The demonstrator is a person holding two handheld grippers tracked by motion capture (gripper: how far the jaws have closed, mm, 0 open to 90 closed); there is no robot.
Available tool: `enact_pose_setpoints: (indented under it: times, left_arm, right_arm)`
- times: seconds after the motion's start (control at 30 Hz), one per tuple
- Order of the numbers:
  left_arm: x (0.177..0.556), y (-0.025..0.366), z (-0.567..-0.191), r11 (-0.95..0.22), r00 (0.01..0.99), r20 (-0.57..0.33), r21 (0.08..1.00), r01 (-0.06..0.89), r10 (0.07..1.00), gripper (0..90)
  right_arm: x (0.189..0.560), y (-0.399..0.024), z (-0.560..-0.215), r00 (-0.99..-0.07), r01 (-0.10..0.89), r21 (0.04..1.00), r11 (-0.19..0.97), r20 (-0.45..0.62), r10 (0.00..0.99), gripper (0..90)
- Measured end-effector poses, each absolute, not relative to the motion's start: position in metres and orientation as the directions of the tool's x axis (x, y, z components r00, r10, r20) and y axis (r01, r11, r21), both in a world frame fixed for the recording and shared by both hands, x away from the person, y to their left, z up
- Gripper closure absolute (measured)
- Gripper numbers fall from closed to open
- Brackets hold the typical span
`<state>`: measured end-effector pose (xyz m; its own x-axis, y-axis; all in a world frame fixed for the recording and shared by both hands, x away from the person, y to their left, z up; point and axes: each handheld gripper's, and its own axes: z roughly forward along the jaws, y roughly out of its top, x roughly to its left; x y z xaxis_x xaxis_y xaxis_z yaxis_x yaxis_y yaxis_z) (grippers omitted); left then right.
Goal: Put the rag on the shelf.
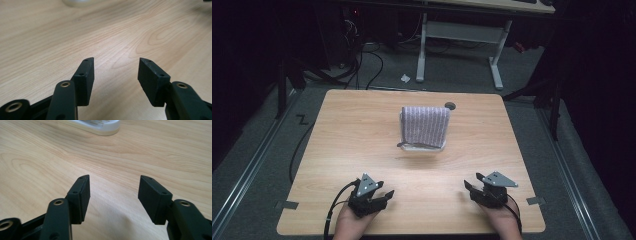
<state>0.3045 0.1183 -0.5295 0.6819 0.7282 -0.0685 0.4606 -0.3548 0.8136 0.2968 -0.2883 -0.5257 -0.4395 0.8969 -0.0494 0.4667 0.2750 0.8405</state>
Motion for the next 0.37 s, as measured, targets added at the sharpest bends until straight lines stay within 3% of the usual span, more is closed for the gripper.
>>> enact_pose_setpoints:
  times: [0.13,0.37]
  left_arm:
    - [0.315,0.1206,-0.5336,-0.315,0.663,-0.128,0.803,0.505,0.737,47.7]
    - [0.3155,0.1231,-0.5325,-0.314,0.66,-0.131,0.801,0.51,0.74,46.4]
  right_arm:
    - [0.2982,-0.2951,-0.5278,-0.414,0.496,0.835,0.24,-0.016,0.91,45.5]
    - [0.2989,-0.29,-0.5313,-0.425,0.493,0.824,0.278,-0.051,0.904,45.3]
